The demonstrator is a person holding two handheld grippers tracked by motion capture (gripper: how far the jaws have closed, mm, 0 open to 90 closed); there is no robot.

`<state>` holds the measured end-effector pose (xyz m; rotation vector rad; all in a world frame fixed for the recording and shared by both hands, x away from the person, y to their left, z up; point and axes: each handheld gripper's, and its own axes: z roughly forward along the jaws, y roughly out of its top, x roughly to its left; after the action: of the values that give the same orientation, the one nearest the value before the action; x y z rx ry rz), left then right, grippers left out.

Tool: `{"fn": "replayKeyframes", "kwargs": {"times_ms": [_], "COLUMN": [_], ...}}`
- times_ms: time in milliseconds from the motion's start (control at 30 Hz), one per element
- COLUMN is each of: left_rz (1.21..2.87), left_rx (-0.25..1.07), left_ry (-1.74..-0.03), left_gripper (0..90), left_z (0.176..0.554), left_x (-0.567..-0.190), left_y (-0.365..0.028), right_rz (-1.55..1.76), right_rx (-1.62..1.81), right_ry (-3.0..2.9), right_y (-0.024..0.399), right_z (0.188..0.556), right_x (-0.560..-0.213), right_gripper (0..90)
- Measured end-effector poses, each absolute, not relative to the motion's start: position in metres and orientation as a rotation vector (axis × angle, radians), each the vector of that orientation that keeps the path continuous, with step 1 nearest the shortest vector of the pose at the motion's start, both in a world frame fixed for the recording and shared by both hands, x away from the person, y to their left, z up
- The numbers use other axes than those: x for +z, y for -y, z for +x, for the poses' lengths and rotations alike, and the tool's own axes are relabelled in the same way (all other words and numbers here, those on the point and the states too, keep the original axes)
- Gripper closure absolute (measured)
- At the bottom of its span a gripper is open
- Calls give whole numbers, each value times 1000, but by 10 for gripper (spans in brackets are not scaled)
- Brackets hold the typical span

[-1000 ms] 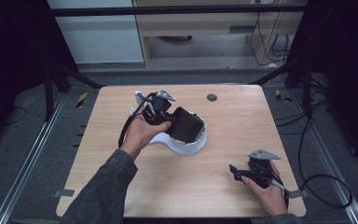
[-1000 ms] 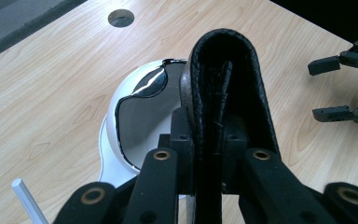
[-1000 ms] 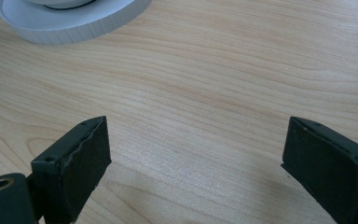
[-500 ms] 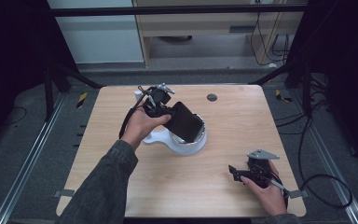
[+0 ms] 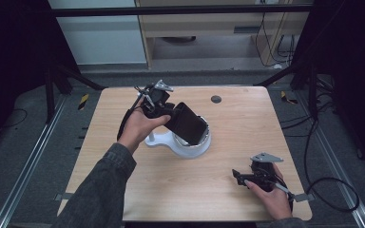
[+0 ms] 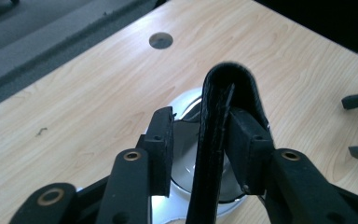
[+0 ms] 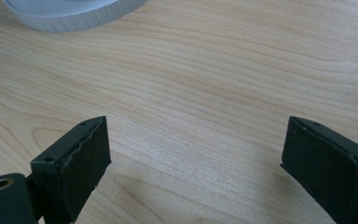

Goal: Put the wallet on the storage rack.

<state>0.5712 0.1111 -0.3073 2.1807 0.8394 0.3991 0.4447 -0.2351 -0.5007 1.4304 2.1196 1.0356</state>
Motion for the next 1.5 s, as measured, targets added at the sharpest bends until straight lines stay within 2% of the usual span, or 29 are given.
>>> {"fn": "replayKeyframes", "kwargs": {"times_ms": [133,333,733,1300,1500], "left_rz": [2189,2178,2155,2063,2038], "left_rx": [462,455,473,499,516], "left_ry": [-845,-863,-845,-817,-777], "left_gripper": [683,701,592,521,484], "left_z": [572,576,572,559,544], "left_x": [-304,-304,-300,-285,-278], "left_y": [-112,-112,-116,-133,-137], "right_rz": [1424,1423,1421,1422,1420], "right_rx": [1033,1028,1027,1021,1020], "right_ry": [-2129,-2136,-2140,-2146,-2147], "right_y": [234,234,234,233,234], "right_z": [445,445,445,445,445], "right_x": [-501,-502,-502,-502,-502], "right_gripper": [81,82,82,81,81]}}
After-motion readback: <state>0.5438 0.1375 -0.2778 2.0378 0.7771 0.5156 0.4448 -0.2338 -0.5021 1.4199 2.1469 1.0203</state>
